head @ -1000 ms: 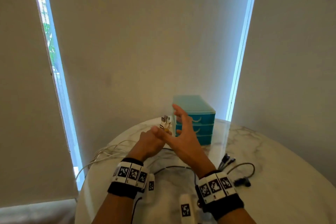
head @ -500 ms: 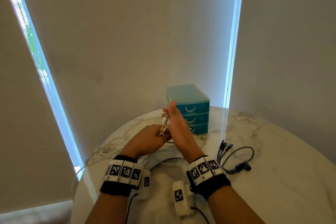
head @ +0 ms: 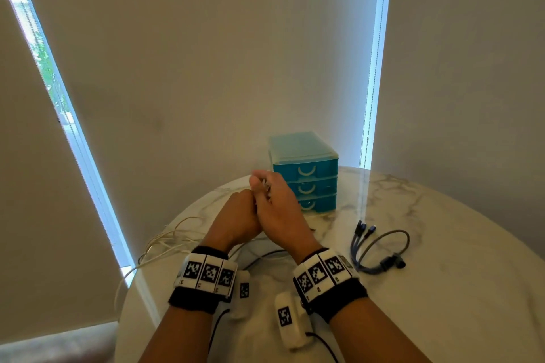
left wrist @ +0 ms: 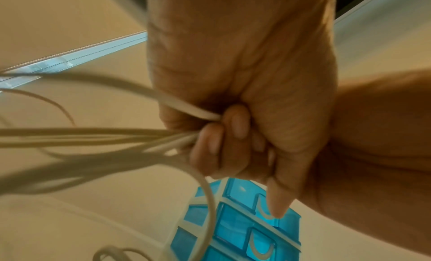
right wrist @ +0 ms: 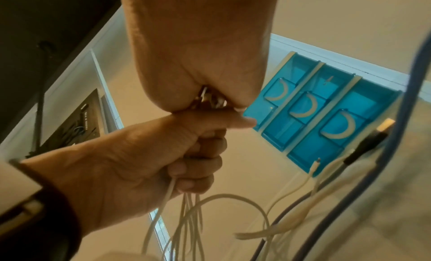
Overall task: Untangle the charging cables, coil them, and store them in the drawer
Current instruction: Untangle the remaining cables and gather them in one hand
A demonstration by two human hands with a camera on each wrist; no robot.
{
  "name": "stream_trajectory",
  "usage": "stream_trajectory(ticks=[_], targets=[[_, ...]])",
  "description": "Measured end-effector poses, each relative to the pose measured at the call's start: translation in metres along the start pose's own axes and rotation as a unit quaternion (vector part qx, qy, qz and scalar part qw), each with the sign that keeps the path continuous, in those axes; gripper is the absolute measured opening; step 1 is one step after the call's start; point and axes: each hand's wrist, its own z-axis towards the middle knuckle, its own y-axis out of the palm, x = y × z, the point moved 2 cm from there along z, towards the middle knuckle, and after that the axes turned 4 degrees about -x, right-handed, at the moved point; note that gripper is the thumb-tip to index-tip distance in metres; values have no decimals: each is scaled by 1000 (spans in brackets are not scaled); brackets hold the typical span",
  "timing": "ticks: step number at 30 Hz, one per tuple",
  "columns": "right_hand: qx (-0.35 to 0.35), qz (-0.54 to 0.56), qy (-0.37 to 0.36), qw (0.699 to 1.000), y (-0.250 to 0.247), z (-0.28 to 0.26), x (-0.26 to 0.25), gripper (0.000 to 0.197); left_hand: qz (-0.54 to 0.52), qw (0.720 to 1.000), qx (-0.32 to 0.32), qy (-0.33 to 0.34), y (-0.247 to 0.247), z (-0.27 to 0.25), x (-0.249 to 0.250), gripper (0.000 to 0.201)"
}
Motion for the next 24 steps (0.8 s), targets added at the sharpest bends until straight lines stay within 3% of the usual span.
stream_trajectory(ticks=[3,5,7,9,11,13,14,15,16,18,20,22,24], targets=[[-88,23,-4,996,-1,-4,-12,48,-12,998,55,-19,-2,2,-5,19],[-89,117,27,989,-6,-2,-15,58,-106,989,89,-42,-6,2,-8,25],[-34,172,63,983,-15,3,-7,48,-198,965,152,-75,-13,0,-13,31],[-16,124,104,987,-25,8,10,24,-247,937,217,-118,-20,-3,-25,38],[-142,37,117,982,-25,0,20,22,-286,909,261,-153,-25,-6,-39,38],[-312,-89,101,941,-15,-15,22,35,-306,893,280,-172,-29,-7,-49,37],[-356,-146,75,920,-10,-19,25,39,-314,890,283,-173,-31,-8,-49,38],[-346,-181,57,919,-9,-18,30,34,-323,887,284,-169,-31,-8,-49,39],[-284,-172,55,942,-15,-16,30,25,-328,886,282,-164,-30,-8,-48,41],[-48,-70,91,992,-43,-8,36,15,-334,892,262,-156,-27,-7,-46,46],[158,88,119,976,-83,-5,44,12,-339,900,240,-135,-21,-6,-43,48],[227,204,133,943,-107,-11,50,15,-324,914,215,-119,-17,-5,-42,49],[234,220,137,937,-120,-25,59,23,-333,920,185,-96,-13,-2,-37,53]])
